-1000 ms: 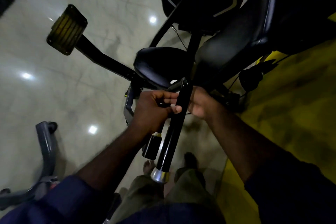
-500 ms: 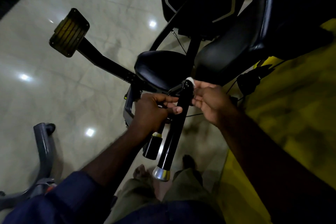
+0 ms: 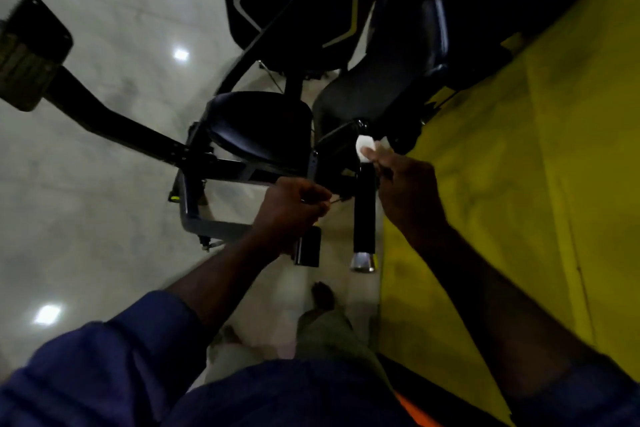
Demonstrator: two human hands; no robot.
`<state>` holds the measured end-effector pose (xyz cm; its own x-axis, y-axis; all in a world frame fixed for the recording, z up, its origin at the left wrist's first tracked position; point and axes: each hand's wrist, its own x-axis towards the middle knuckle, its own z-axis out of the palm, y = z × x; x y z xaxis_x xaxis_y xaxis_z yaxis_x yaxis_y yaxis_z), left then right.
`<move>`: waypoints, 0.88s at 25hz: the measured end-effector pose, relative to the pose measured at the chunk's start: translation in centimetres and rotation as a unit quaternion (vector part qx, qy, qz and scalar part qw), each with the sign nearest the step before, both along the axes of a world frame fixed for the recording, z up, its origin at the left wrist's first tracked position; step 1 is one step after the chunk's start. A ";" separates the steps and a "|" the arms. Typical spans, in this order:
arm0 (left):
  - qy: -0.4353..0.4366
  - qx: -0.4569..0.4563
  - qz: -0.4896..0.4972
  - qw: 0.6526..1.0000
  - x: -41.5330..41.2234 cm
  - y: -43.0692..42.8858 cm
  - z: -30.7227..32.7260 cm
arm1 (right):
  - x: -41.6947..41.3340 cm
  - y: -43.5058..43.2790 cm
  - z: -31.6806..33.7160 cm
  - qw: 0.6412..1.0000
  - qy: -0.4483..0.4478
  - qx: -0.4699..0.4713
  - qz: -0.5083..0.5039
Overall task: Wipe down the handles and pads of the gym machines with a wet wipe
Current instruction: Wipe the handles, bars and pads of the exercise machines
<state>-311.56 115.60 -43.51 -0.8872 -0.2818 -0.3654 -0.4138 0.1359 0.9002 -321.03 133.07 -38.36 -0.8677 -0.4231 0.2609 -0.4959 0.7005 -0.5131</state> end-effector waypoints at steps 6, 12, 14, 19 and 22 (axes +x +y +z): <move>0.000 -0.053 -0.082 0.995 4.0 0.0 -0.4 | 13.3 4.6 -0.4 0.994 -0.100 0.015 0.033; -0.015 -0.076 -0.091 0.993 4.1 -0.1 0.6 | 6.6 0.3 -0.9 0.999 -0.024 0.032 -0.032; -0.024 -0.085 -0.088 0.992 4.0 -0.2 0.5 | 11.2 2.5 -0.7 0.998 -0.030 0.057 0.005; -0.068 -0.175 -0.100 0.977 5.3 0.4 -1.3 | 11.9 3.4 -0.8 0.991 -0.075 -0.094 -0.052; -0.075 -0.194 -0.074 0.975 7.2 1.4 -2.9 | 6.1 1.0 -3.2 0.936 -0.182 -0.245 -0.175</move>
<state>-304.40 117.00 -46.37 -0.8736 -0.2968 -0.3856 -0.4866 0.5227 0.7000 -314.98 134.10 -41.59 -0.9999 -0.0029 0.0097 -0.0100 0.4234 -0.9059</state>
